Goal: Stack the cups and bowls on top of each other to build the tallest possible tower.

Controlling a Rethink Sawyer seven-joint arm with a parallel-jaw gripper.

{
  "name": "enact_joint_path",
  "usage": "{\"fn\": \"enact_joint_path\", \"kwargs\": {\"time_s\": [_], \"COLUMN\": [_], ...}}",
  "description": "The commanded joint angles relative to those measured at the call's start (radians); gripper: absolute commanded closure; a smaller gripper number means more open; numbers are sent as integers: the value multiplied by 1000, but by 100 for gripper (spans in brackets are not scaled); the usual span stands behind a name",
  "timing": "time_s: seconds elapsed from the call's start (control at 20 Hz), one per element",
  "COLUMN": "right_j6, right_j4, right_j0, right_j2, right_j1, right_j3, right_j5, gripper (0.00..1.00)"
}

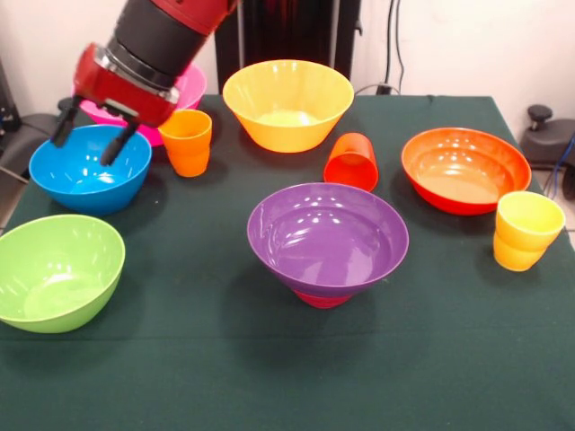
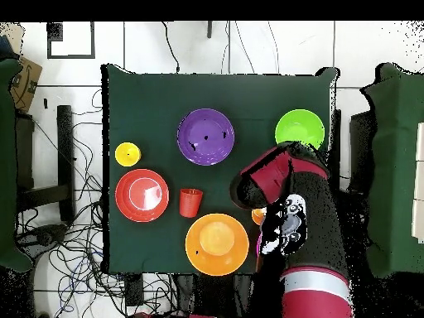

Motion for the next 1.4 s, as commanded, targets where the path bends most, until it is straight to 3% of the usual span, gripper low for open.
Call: {"fn": "enact_joint_path", "kwargs": {"time_s": [0.05, 0.4, 0.75, 1.05, 1.4], "right_j6": [-41, -245, -266, -298, -295], "right_j4": [127, 253, 238, 220, 179], "right_j0": [-38, -180, -263, -341, -385], "right_j2": [65, 230, 338, 436, 504], "right_j1": [-14, -45, -58, -62, -65], "right_j3": [27, 166, 256, 302, 325], "right_j5": [51, -17, -109, -117, -134], "gripper": [0, 0, 0, 0, 0]}}
